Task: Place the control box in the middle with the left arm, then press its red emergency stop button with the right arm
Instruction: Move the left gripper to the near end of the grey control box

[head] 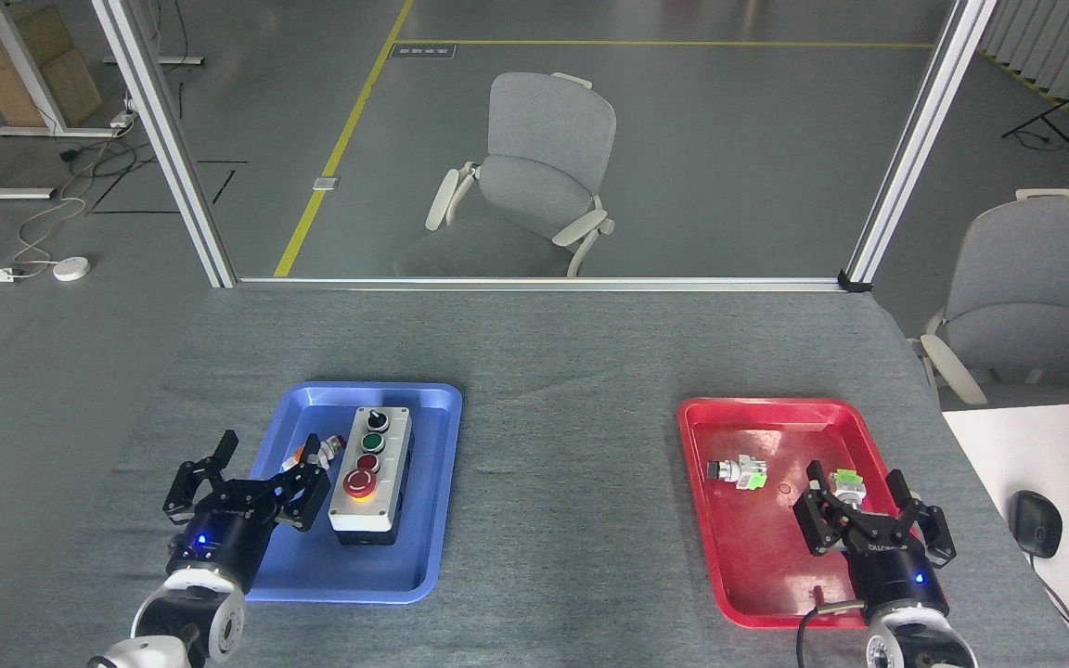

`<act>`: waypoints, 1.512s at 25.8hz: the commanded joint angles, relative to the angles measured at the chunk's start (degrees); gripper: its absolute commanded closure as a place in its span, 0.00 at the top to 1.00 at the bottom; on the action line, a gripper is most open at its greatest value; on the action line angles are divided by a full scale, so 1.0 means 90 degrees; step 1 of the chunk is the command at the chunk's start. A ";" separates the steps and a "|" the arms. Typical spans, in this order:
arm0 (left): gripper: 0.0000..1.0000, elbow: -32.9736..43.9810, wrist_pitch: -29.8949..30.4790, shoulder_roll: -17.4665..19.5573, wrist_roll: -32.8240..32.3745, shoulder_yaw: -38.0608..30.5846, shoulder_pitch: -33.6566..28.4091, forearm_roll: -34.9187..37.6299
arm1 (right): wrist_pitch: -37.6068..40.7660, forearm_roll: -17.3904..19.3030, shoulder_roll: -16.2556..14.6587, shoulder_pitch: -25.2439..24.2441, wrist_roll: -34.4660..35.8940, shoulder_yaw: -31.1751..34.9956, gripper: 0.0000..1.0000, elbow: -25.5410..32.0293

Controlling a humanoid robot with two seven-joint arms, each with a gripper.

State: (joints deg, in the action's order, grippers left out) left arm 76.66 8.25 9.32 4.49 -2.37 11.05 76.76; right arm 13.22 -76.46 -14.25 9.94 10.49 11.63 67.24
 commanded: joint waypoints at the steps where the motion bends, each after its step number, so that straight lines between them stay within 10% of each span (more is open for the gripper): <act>1: 1.00 0.0007 0.0030 0.0009 0.0077 -0.0117 -0.0017 -0.0013 | -0.0004 0.0000 0.0001 -0.0001 -0.0003 -0.0004 0.99 0.0000; 39: 0.99 0.0144 -0.0165 -0.0147 0.1005 0.0371 -0.0535 0.0133 | 0.0114 0.0000 0.0040 0.0038 0.0007 -0.0013 0.99 0.0000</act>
State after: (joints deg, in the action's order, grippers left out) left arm 78.09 7.93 8.68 11.52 -1.47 7.17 77.57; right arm 14.01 -76.46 -13.93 10.35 10.55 11.54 67.24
